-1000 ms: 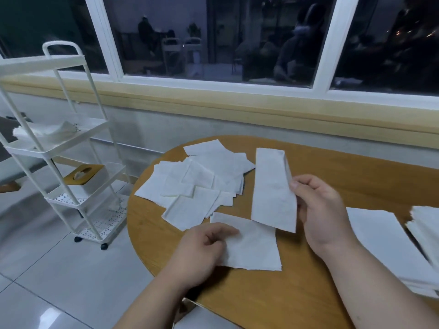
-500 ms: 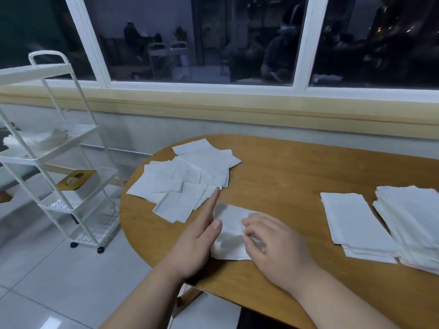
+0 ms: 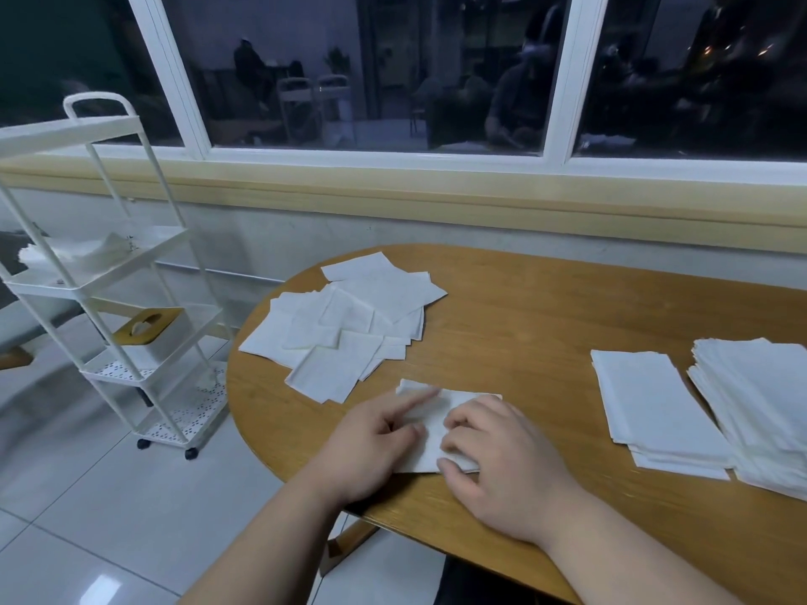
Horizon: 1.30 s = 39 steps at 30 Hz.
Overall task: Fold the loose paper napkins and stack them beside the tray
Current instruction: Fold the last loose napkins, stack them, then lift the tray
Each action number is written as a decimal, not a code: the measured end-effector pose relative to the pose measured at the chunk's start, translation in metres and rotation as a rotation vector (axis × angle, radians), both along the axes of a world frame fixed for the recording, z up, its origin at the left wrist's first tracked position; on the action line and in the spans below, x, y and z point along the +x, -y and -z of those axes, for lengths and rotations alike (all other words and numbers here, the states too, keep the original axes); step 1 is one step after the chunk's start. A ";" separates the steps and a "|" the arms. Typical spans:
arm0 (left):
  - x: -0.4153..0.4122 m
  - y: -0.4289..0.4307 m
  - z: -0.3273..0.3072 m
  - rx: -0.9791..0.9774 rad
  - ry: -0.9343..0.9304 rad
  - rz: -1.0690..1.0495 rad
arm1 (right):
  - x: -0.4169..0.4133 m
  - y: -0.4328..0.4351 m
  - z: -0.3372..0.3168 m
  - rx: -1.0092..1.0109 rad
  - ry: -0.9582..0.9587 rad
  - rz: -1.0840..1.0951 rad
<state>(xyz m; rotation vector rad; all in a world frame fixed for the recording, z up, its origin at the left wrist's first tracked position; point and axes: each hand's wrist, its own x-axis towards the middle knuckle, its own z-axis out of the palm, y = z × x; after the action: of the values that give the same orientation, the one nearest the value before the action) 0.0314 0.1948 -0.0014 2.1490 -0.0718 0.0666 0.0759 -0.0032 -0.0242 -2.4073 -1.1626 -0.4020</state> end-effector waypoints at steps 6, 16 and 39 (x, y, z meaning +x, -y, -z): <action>0.003 0.000 0.003 -0.050 -0.081 -0.056 | 0.000 0.001 0.001 0.035 -0.058 -0.022; -0.008 -0.058 0.003 -0.012 -0.066 -0.208 | 0.024 -0.006 -0.017 0.409 -0.336 0.134; -0.007 -0.075 0.010 -0.082 -0.027 -0.154 | 0.130 -0.195 -0.032 -0.235 -0.074 -0.004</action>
<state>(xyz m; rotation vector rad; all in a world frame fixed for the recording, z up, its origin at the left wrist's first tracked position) 0.0244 0.2693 -0.0117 2.0696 0.1108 0.1280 0.2060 0.1919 0.0075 -2.5942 -1.2413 -0.1808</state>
